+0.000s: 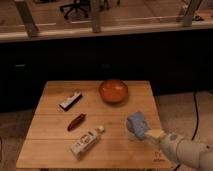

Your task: Place the white sponge in the ceramic cup

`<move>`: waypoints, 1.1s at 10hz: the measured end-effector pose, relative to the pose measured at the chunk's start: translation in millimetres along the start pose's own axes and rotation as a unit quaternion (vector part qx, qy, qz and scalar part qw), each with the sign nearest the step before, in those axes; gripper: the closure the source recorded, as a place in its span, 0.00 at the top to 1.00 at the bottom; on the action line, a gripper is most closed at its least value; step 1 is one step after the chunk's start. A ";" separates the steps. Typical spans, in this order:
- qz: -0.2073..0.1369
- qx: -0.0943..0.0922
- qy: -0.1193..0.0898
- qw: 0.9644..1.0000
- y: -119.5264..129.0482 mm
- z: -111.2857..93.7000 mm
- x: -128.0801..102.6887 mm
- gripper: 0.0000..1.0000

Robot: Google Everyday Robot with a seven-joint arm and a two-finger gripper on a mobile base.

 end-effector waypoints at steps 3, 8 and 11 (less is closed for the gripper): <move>0.013 -0.015 -0.006 1.000 1.2 1.8 0.1 0.00; 0.037 -0.049 -0.021 0.998 7.2 7.6 0.8 0.00; 0.039 -0.066 -0.025 0.997 6.1 11.9 0.1 0.00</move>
